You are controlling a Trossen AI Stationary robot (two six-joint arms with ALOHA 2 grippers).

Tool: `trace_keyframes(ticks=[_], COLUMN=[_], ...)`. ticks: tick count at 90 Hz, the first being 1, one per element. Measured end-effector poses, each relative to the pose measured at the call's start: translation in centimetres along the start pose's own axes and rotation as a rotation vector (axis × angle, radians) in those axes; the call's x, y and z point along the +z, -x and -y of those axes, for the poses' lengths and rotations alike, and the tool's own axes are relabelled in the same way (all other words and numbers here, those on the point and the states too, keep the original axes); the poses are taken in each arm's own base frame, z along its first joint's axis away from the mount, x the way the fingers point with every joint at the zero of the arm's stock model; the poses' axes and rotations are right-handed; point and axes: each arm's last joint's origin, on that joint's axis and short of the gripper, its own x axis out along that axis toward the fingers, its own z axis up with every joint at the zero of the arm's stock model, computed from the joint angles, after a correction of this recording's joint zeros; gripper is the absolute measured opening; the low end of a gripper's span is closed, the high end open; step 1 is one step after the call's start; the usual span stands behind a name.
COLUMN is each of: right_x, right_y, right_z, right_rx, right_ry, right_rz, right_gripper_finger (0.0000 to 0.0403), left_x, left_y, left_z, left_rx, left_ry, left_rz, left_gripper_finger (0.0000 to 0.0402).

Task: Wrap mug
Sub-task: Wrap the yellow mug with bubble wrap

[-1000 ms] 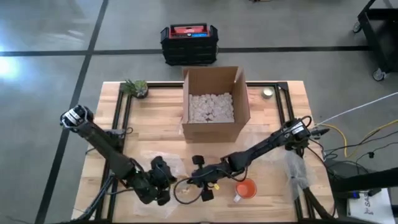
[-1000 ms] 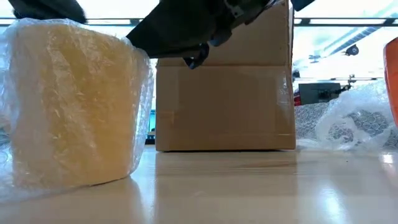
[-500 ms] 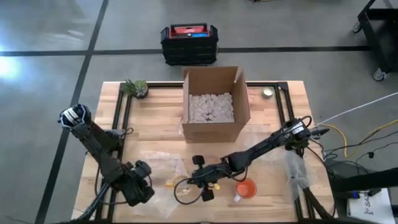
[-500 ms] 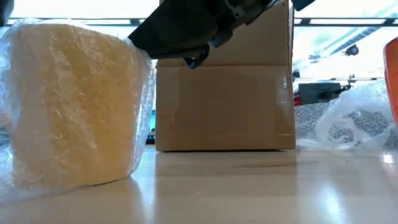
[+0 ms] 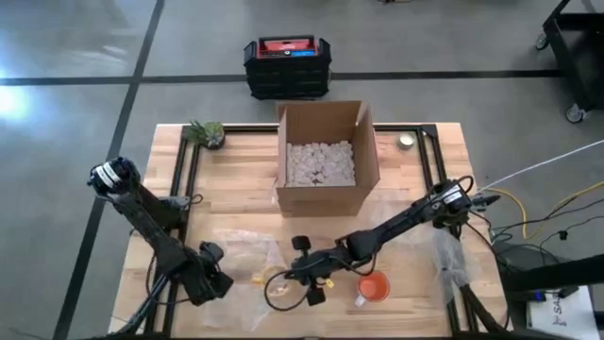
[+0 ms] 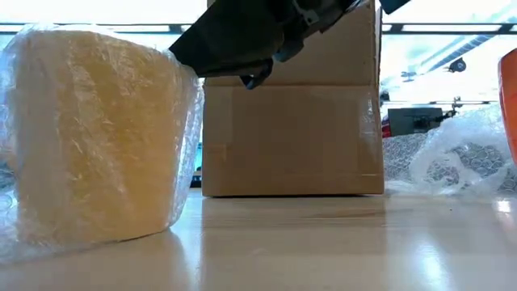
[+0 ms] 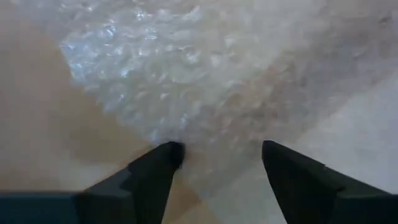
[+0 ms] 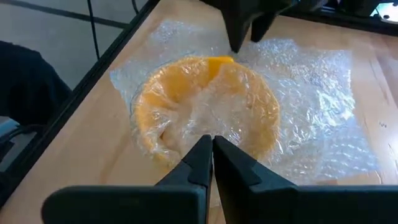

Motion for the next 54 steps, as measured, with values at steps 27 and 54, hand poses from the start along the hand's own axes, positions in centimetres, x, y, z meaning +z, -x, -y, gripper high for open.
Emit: trace_keyframes(ticks=[27,54], right_x=[0.0,0.0], right_y=[0.0,0.0], right_z=[0.0,0.0], right_rx=[0.0,-0.001], right_ry=[0.002,0.002], right_rz=[-0.002,-0.002], right_gripper_finger=[0.0002,0.0002], left_x=[-0.1,-0.1], left_y=[1.8,8.1], left_z=[1.8,6.8], left_rx=[-0.075,-0.239], left_ry=[-0.074,-0.23], left_rz=[0.111,0.422], left_gripper_finger=[0.0027,0.0003])
